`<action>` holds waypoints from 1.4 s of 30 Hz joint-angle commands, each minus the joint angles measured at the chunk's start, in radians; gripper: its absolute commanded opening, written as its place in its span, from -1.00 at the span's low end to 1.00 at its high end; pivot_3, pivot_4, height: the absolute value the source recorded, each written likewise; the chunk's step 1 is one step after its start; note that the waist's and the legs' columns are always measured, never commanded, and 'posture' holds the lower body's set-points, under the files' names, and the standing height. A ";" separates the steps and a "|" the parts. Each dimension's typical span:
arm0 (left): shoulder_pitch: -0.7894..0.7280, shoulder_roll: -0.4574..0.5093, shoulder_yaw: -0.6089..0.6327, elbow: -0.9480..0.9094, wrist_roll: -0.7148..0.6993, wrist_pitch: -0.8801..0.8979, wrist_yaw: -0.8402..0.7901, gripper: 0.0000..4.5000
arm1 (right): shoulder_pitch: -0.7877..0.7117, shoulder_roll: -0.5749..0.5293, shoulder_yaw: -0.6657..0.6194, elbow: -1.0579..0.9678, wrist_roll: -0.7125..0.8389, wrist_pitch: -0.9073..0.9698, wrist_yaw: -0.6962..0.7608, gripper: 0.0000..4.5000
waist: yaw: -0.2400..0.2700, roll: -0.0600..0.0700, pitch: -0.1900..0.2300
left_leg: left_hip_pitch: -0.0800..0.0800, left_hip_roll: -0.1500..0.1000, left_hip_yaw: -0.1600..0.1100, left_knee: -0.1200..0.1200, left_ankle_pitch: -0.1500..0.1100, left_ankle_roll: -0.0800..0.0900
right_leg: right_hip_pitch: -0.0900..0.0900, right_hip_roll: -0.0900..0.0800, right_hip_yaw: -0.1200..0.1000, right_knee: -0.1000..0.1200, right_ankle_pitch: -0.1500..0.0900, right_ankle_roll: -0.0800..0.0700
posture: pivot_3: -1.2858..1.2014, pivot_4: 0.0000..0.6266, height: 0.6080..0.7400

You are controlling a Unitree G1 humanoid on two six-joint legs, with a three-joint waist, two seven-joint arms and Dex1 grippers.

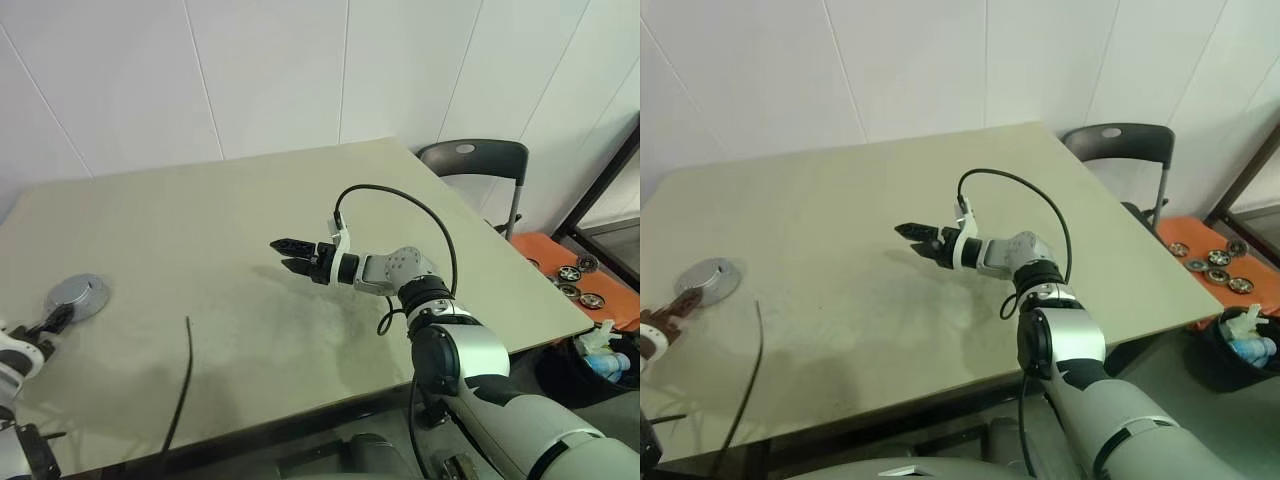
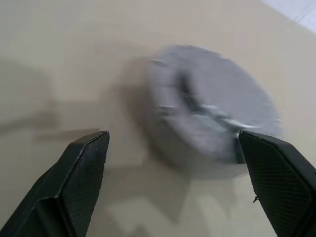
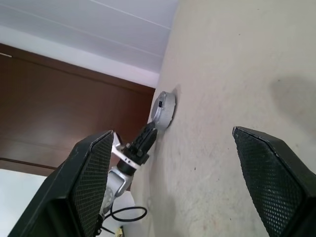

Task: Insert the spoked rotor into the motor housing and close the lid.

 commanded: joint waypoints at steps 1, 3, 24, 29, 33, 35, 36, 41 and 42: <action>0.007 0.038 0.041 -0.016 -0.021 -0.006 -0.011 0.98 | -0.035 0.017 0.006 -0.003 -0.001 -0.013 0.020 0.79 | 0.004 0.000 0.000 | 0.000 0.000 0.000 0.000 0.000 0.000 | 0.000 0.000 0.000 0.000 0.000 0.000 | 0.03 -1.00 1.00; 0.018 0.047 0.052 -0.018 -0.022 -0.017 -0.005 0.98 | -0.037 0.022 0.008 0.002 -0.003 -0.018 0.021 0.79 | 0.005 0.000 0.000 | -0.001 0.000 -0.001 0.000 0.000 0.000 | 0.000 0.000 -0.001 0.000 0.000 0.000 | 0.03 -1.00 1.00; -0.087 0.048 -0.384 -1.008 -0.052 0.319 -0.450 0.98 | 0.025 -0.256 0.458 -0.454 -0.152 -0.172 0.639 0.79 | -0.004 0.001 0.003 | -0.004 -0.004 0.001 0.001 0.000 0.000 | 0.001 -0.001 0.001 -0.005 -0.002 0.003 | 0.03 -1.00 1.00; -0.193 -0.036 -0.610 -1.120 -0.011 0.355 -0.557 0.98 | 0.087 -0.393 0.584 -0.689 -0.240 -0.463 0.809 0.79 | 0.002 0.003 0.004 | -0.006 -0.002 0.001 0.001 -0.001 -0.001 | 0.000 0.001 -0.002 -0.007 -0.002 0.003 | 0.03 -1.00 1.00; -0.225 -0.072 -0.714 -1.167 0.020 0.316 -0.643 0.98 | 0.088 -0.403 0.589 -0.673 -0.279 -0.702 0.849 0.79 | -0.002 0.003 0.004 | -0.006 -0.002 0.004 0.002 -0.001 -0.001 | 0.001 0.002 0.000 -0.010 -0.002 0.003 | 0.03 -1.00 1.00; -0.230 -0.086 -0.733 -1.188 0.027 0.299 -0.665 0.98 | 0.074 -0.398 0.577 -0.651 -0.277 -0.754 0.855 0.79 | 0.000 0.003 0.005 | -0.006 -0.002 0.004 0.002 -0.001 -0.001 | 0.001 0.002 0.000 -0.010 -0.001 0.002 | 0.03 -1.00 1.00; -0.229 -0.089 -0.738 -1.195 0.030 0.294 -0.672 0.98 | 0.069 -0.396 0.573 -0.641 -0.276 -0.767 0.856 0.79 | 0.003 0.003 0.005 | -0.006 -0.002 0.004 0.002 -0.001 -0.001 | 0.001 0.002 0.000 -0.010 -0.001 0.002 | 0.03 -1.00 1.00; -0.222 -0.087 -0.717 -1.221 0.014 0.304 -0.683 0.98 | 0.063 -0.415 0.579 -0.598 -0.294 -0.801 0.861 0.79 | 0.010 0.003 0.005 | -0.008 -0.002 0.004 0.003 -0.001 -0.001 | 0.001 0.002 0.000 -0.012 -0.001 0.002 | 0.03 -1.00 1.00; -0.217 -0.081 -0.708 -1.220 0.016 0.302 -0.682 0.98 | 0.067 -0.419 0.582 -0.593 -0.301 -0.804 0.859 0.79 | 0.013 0.003 0.005 | -0.008 -0.002 0.004 0.003 -0.001 -0.001 | 0.001 0.002 0.000 -0.012 -0.001 0.002 | 0.03 -1.00 1.00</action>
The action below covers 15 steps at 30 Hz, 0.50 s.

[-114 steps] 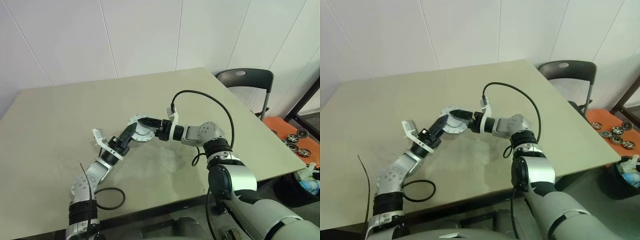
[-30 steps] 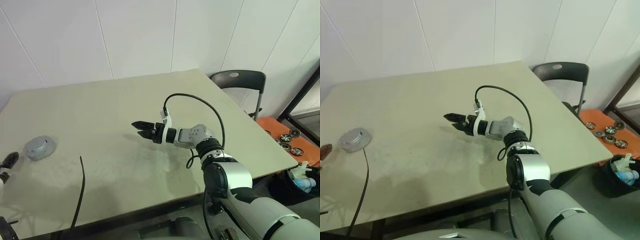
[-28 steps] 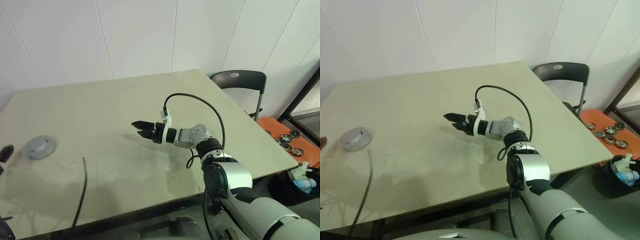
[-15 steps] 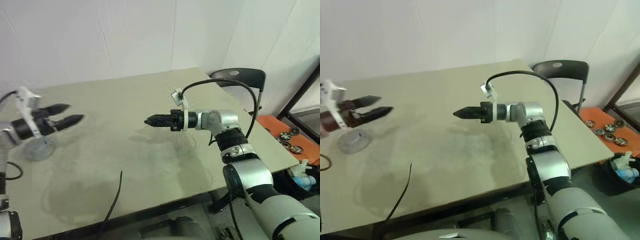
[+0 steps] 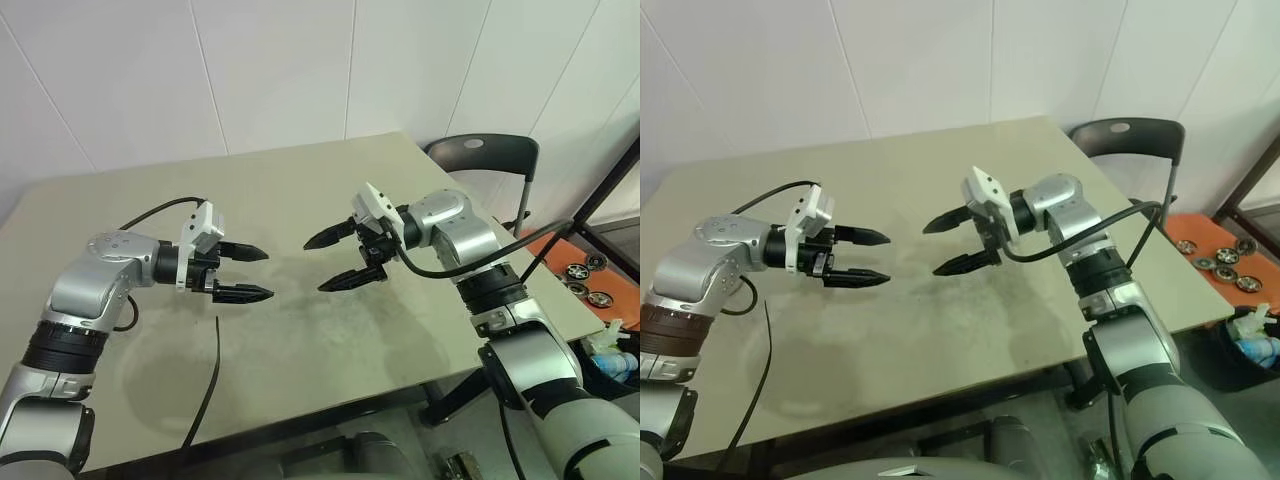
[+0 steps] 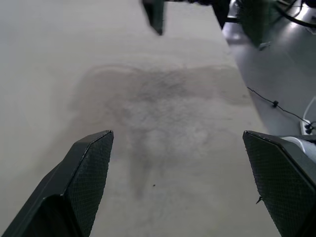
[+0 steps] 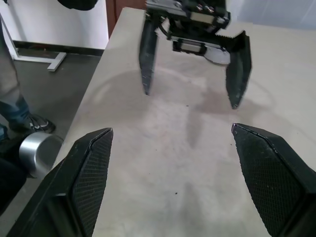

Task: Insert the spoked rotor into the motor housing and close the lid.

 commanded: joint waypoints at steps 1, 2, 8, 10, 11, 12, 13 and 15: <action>-0.010 0.021 0.048 -0.023 -0.003 -0.022 -0.005 0.98 | -0.027 -0.022 -0.014 0.012 -0.019 -0.026 0.002 0.79 | 0.006 0.000 0.000 | 0.000 0.000 0.000 0.000 0.000 0.000 | 0.000 0.000 0.000 0.000 0.000 0.000 | 0.03 -1.00 1.00; -0.008 0.023 0.055 -0.016 0.002 -0.030 -0.001 0.98 | -0.026 -0.024 -0.011 0.018 -0.027 -0.029 0.000 0.79 | 0.007 0.000 0.000 | 0.000 0.000 0.000 0.000 0.000 0.000 | 0.000 0.000 0.000 0.000 0.000 0.000 | 0.03 -1.00 1.00; 0.019 0.027 0.103 -0.018 -0.005 -0.038 0.024 0.98 | -0.023 -0.021 -0.012 0.035 -0.054 -0.022 -0.030 0.79 | 0.018 0.000 0.000 | 0.000 0.000 0.000 0.000 0.000 0.000 | 0.000 0.000 0.000 0.000 0.000 0.000 | 0.03 -1.00 1.00; 0.030 0.033 0.112 -0.020 -0.006 -0.038 0.018 0.98 | -0.018 -0.022 -0.012 0.028 -0.059 -0.016 -0.037 0.79 | 0.019 0.000 0.000 | 0.000 0.000 0.000 0.000 0.000 0.000 | 0.000 0.000 0.000 0.000 0.000 0.000 | 0.03 -1.00 1.00; 0.026 0.035 0.116 -0.019 -0.008 -0.034 0.016 0.98 | -0.017 -0.025 -0.014 0.027 -0.060 -0.014 -0.039 0.79 | 0.019 0.000 0.000 | 0.000 0.000 0.000 0.000 0.000 0.000 | 0.000 0.000 0.000 0.000 0.000 0.000 | 0.03 -1.00 1.00; 0.020 0.036 0.116 -0.014 -0.005 -0.034 0.015 0.98 | -0.016 -0.028 -0.015 0.027 -0.061 -0.013 -0.041 0.79 | 0.019 0.000 0.000 | 0.000 0.000 0.000 0.000 0.000 0.000 | 0.000 0.000 0.000 0.000 0.000 0.000 | 0.03 -1.00 1.00; 0.013 0.037 0.116 -0.007 -0.001 -0.037 0.016 0.98 | -0.016 -0.030 -0.018 0.025 -0.060 -0.010 -0.044 0.79 | 0.020 0.000 0.000 | 0.000 0.000 0.000 0.001 0.000 0.000 | 0.000 0.000 0.000 0.000 0.000 0.000 | 0.03 -1.00 1.00; 0.001 0.037 0.115 0.006 0.003 -0.040 0.014 0.98 | -0.015 -0.029 -0.022 0.024 -0.059 -0.007 -0.052 0.79 | 0.021 0.000 0.000 | -0.001 -0.001 0.000 0.001 0.000 0.000 | 0.000 0.000 0.000 0.000 0.000 0.000 | 0.03 -1.00 1.00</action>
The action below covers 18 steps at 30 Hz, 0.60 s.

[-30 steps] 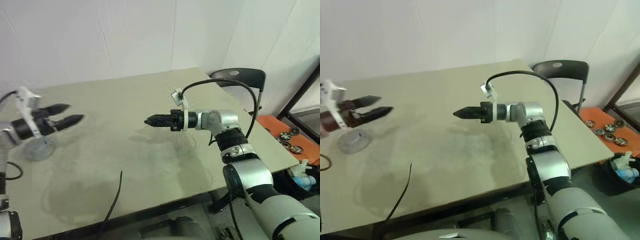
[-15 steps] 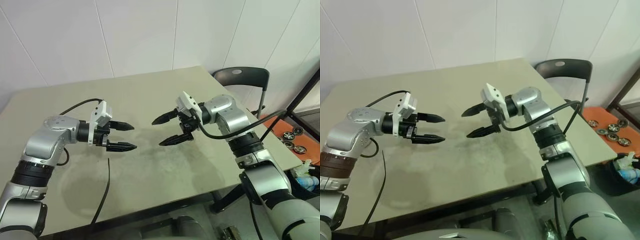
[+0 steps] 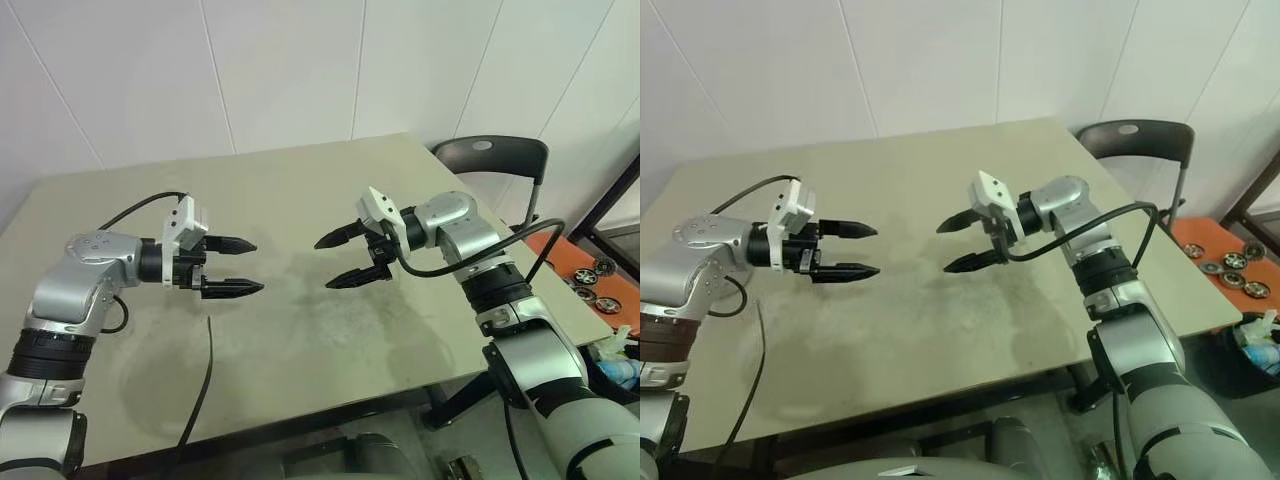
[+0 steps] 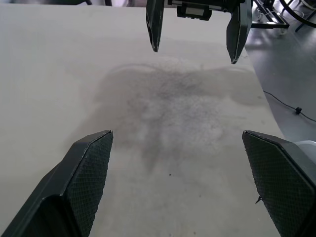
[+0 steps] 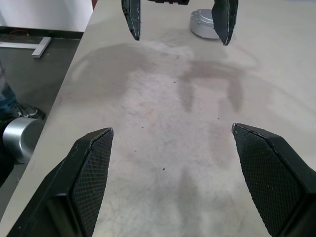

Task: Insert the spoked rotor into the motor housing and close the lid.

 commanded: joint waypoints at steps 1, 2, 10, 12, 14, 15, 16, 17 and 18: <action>-0.046 0.014 0.029 0.007 -0.002 -0.017 -0.010 0.98 | -0.018 -0.009 -0.024 -0.025 0.005 0.006 -0.016 0.79 | 0.000 0.000 0.000 | 0.000 0.000 0.000 0.000 0.000 0.000 | 0.000 0.000 0.000 0.000 0.000 0.000 | 0.03 -1.00 1.00; -0.056 0.012 0.027 0.008 -0.004 -0.014 -0.012 0.98 | -0.014 -0.009 -0.028 -0.031 0.011 0.013 -0.019 0.79 | 0.000 0.000 0.000 | 0.000 0.000 0.000 0.000 0.000 0.000 | 0.000 0.000 0.000 0.000 0.000 0.000 | 0.03 -1.00 1.00; -0.098 -0.006 0.005 0.046 0.016 -0.030 -0.019 0.98 | -0.003 -0.021 -0.032 -0.055 0.009 0.035 -0.047 0.79 | -0.002 0.000 0.000 | 0.000 0.000 0.000 0.000 0.000 0.000 | 0.000 0.000 0.000 0.000 0.000 0.000 | 0.03 -1.00 1.00; -0.097 -0.009 0.006 0.045 0.015 -0.030 -0.018 0.98 | -0.003 -0.025 -0.030 -0.058 0.010 0.042 -0.049 0.79 | -0.001 0.000 0.000 | 0.000 0.000 0.000 0.000 0.000 0.000 | 0.000 0.000 0.000 0.000 0.000 0.000 | 0.03 -1.00 1.00; -0.095 -0.013 0.009 0.043 0.016 -0.029 -0.014 0.98 | -0.003 -0.027 -0.028 -0.062 0.012 0.050 -0.052 0.79 | -0.001 0.000 0.000 | 0.000 0.000 0.000 0.000 0.000 0.000 | 0.000 0.000 0.000 0.000 0.000 0.000 | 0.03 -1.00 1.00; -0.096 -0.016 0.010 0.042 0.015 -0.027 -0.010 0.98 | -0.003 -0.029 -0.029 -0.063 0.014 0.053 -0.053 0.79 | -0.001 0.000 0.000 | 0.000 0.000 0.000 0.000 0.000 0.000 | 0.000 0.000 0.000 0.000 0.000 0.000 | 0.03 -1.00 1.00; -0.095 -0.018 0.012 0.041 0.013 -0.025 -0.006 0.98 | -0.003 -0.029 -0.028 -0.066 0.015 0.057 -0.053 0.79 | -0.001 0.000 0.000 | 0.000 0.000 0.000 0.000 0.000 0.000 | 0.000 0.000 0.000 0.000 0.000 0.000 | 0.03 -1.00 1.00; -0.094 -0.019 0.013 0.038 0.012 -0.023 -0.004 0.98 | -0.003 -0.030 -0.028 -0.067 0.017 0.061 -0.052 0.79 | -0.001 0.000 0.000 | 0.000 0.000 0.000 0.000 0.000 0.000 | 0.000 0.000 0.000 0.000 0.000 0.000 | 0.03 -1.00 1.00; -0.091 -0.020 0.014 0.034 0.011 -0.021 -0.002 0.98 | -0.004 -0.030 -0.029 -0.067 0.019 0.065 -0.052 0.79 | -0.001 0.000 0.000 | 0.000 0.000 0.000 0.000 0.000 0.000 | 0.000 0.000 0.000 0.000 0.000 0.000 | 0.03 -1.00 1.00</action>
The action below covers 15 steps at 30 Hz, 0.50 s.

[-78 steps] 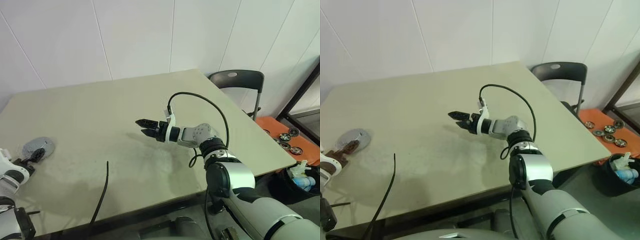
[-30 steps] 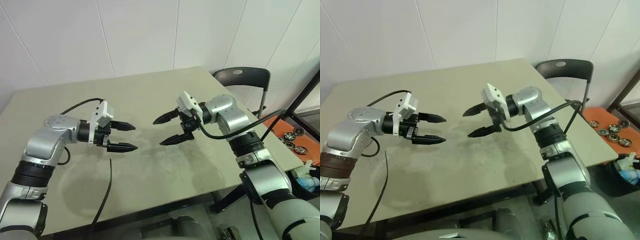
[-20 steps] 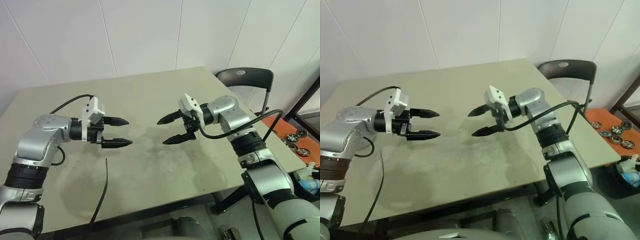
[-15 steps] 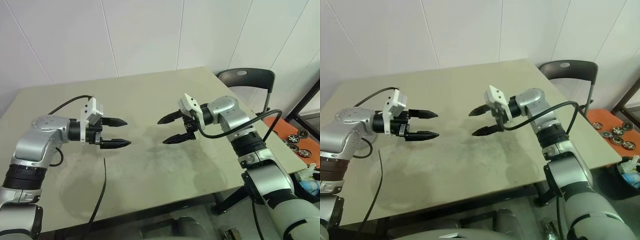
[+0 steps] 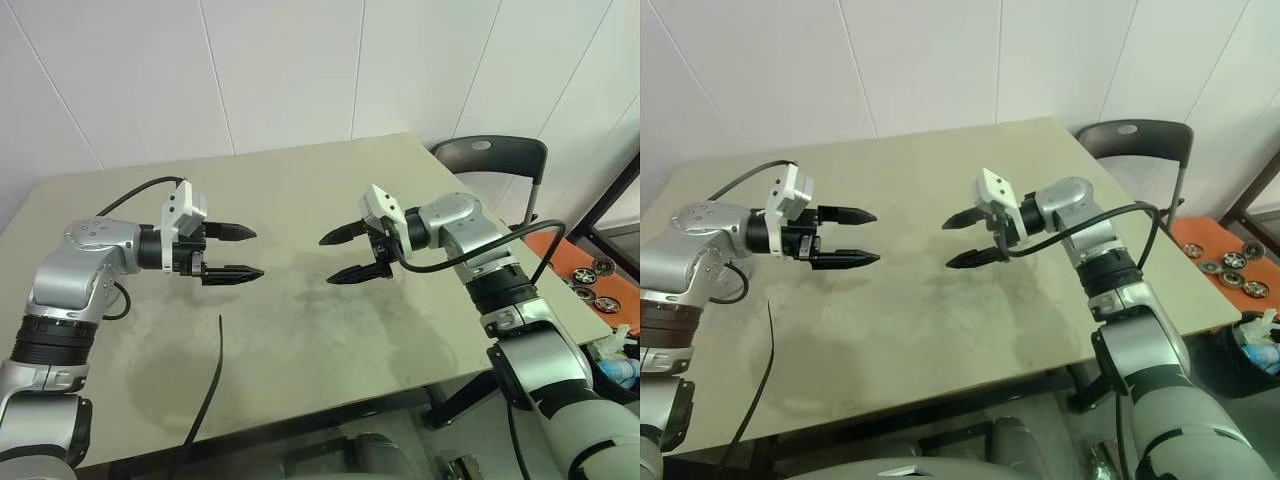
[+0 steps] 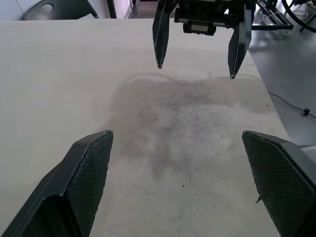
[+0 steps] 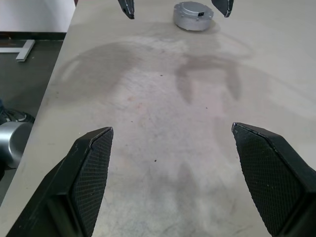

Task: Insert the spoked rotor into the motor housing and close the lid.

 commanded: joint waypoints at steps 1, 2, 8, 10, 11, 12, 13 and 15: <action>-0.016 -0.002 0.019 -0.020 -0.005 -0.005 0.007 0.98 | -0.015 -0.005 -0.025 -0.041 0.018 0.013 0.000 0.79 | 0.000 0.000 0.000 | 0.000 0.000 0.000 0.000 0.000 0.000 | 0.000 0.000 0.000 0.000 0.000 0.000 | 0.03 -1.00 1.00; -0.014 -0.003 0.021 -0.024 -0.006 -0.003 0.011 0.98 | -0.016 -0.003 -0.025 -0.040 0.020 0.017 0.000 0.79 | 0.000 0.000 0.000 | 0.000 0.000 0.000 0.000 0.000 0.000 | 0.000 0.000 0.000 0.000 0.000 0.000 | 0.03 -1.00 1.00; 0.015 -0.018 0.042 -0.059 -0.035 0.027 0.048 0.98 | -0.020 0.012 -0.019 -0.042 0.027 0.033 0.004 0.79 | 0.000 0.000 0.000 | 0.000 0.000 0.000 0.000 0.000 0.000 | 0.000 0.000 0.000 0.000 0.000 0.000 | 0.03 -1.00 1.00; 0.044 -0.035 0.060 -0.084 -0.057 0.036 0.064 0.98 | -0.010 0.013 -0.014 -0.050 0.024 0.030 0.003 0.79 | -0.001 0.000 0.000 | 0.000 0.000 0.000 0.000 0.000 0.000 | 0.000 0.000 0.000 0.000 0.000 0.000 | 0.03 -1.00 1.00; 0.057 -0.041 0.066 -0.094 -0.063 0.037 0.072 0.98 | -0.006 0.013 -0.013 -0.054 0.023 0.028 0.003 0.79 | -0.001 0.000 0.000 | 0.000 0.000 0.000 0.000 0.000 0.000 | 0.000 0.000 0.000 0.000 0.000 0.000 | 0.03 -1.00 1.00; 0.068 -0.041 0.068 -0.102 -0.064 0.035 0.076 0.98 | -0.005 0.013 -0.013 -0.057 0.022 0.030 0.003 0.79 | 0.000 0.000 0.000 | 0.000 0.000 0.000 0.000 0.000 0.000 | 0.000 0.000 0.000 0.001 0.000 0.000 | 0.03 -1.00 1.00; 0.075 -0.037 0.064 -0.107 -0.058 0.030 0.075 0.98 | -0.007 0.012 -0.013 -0.059 0.023 0.031 0.003 0.79 | 0.000 0.000 0.000 | 0.000 0.000 0.000 0.000 0.000 0.000 | 0.000 0.000 0.000 0.000 0.000 0.000 | 0.03 -1.00 1.00; 0.069 -0.035 0.060 -0.101 -0.053 0.021 0.073 0.98 | -0.015 0.009 -0.020 -0.052 0.025 0.030 0.007 0.79 | 0.001 0.000 0.000 | 0.000 0.000 0.000 0.001 0.000 0.000 | 0.000 0.000 0.000 0.001 0.000 0.000 | 0.03 -1.00 1.00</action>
